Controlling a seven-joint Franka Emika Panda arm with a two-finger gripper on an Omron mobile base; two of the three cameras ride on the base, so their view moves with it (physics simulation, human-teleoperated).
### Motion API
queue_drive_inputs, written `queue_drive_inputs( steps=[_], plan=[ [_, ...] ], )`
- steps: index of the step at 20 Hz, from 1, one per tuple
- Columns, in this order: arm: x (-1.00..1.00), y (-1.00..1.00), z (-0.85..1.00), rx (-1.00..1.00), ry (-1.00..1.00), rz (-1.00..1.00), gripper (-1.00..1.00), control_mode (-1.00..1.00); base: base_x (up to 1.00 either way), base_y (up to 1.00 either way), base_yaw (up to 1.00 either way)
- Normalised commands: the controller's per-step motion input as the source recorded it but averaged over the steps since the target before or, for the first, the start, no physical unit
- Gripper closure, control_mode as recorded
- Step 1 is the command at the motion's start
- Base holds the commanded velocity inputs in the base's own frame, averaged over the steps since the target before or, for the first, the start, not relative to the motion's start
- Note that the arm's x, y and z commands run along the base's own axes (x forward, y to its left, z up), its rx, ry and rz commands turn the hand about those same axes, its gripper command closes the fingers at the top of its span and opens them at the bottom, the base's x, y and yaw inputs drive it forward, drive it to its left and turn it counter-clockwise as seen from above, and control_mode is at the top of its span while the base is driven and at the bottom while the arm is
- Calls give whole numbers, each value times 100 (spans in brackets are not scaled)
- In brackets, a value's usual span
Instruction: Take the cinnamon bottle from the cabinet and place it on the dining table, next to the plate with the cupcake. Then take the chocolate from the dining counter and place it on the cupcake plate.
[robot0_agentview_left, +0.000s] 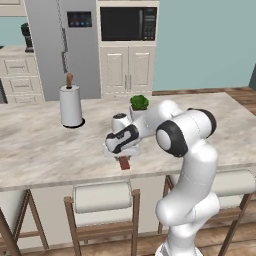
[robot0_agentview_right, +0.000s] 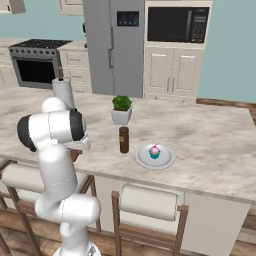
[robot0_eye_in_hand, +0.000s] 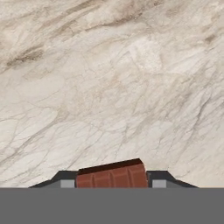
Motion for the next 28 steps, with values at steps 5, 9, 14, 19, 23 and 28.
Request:
queue_drive_inputs(
  steps=[5, 9, 14, 19, 23, 28],
  plan=[
    [-34, -11, 5, 0, -2, 0, 100, -100, 0, 0, 0],
    [-29, -1, 94, 0, -4, 0, 100, -100, 0, 0, 0],
    [-43, -36, 100, 3, 0, 0, 100, -100, 0, 0, 0],
    [-48, -57, 94, 1, 0, -1, 100, -100, 0, 0, 0],
    [-50, -66, 87, 0, 0, -3, 100, -100, 0, 0, 0],
    [-51, -95, 68, 1, 0, -8, 100, -100, 0, 0, 0]
  ],
)
